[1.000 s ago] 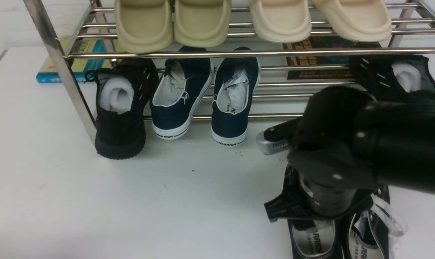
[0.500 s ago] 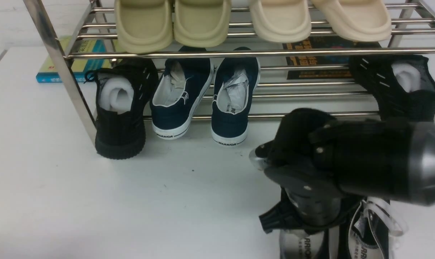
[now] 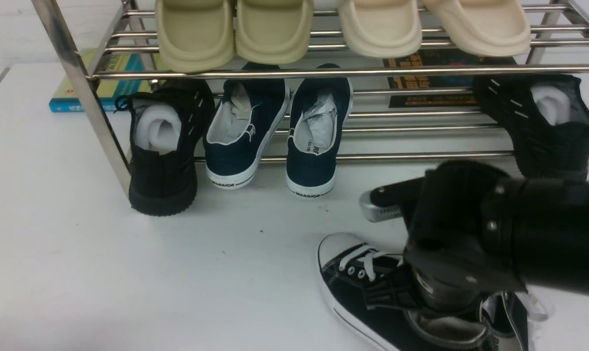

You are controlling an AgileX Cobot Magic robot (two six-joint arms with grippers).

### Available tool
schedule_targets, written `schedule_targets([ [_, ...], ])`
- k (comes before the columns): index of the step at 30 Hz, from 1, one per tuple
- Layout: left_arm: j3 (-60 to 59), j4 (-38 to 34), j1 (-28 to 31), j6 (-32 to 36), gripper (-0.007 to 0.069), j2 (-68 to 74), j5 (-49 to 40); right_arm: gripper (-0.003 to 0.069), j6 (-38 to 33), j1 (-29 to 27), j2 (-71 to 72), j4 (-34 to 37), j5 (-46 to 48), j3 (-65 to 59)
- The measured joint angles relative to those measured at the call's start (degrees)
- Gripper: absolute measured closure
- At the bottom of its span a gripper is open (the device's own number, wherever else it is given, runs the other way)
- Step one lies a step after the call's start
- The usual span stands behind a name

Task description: Take the shoes off the shelf with your hand on the white table.

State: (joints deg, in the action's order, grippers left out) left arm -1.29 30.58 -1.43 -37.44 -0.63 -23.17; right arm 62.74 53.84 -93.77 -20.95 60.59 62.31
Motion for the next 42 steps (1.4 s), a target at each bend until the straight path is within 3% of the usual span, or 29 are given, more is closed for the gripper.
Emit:
schedule_targets([
  [5,0.0,0.1,0.0,0.0,0.0382,0.0,0.0,0.0647,10.2,0.0,1.0,-2.4,-1.7,-1.7],
  [17,0.0,0.1,0.0,0.0,0.0382,0.0,0.0,0.0645,25.6,0.0,12.0,-5.7,2.4,-2.6],
  [22,0.0,0.1,0.0,0.0,0.0382,0.0,0.0,0.0642,26.8,0.0,10.7,-6.1,-0.6,-3.7],
  [32,0.0,0.1,0.0,0.0,0.0382,0.0,0.0,0.0637,16.4,0.0,9.3,-5.7,-7.8,0.6],
  [40,0.0,0.1,0.0,0.0,0.0382,0.0,0.0,0.0634,20.9,0.0,9.1,-4.9,-5.5,-2.1],
  [42,0.0,0.1,0.0,0.0,0.0382,0.0,0.0,0.0634,24.8,0.0,9.1,-5.4,-5.8,-4.6],
])
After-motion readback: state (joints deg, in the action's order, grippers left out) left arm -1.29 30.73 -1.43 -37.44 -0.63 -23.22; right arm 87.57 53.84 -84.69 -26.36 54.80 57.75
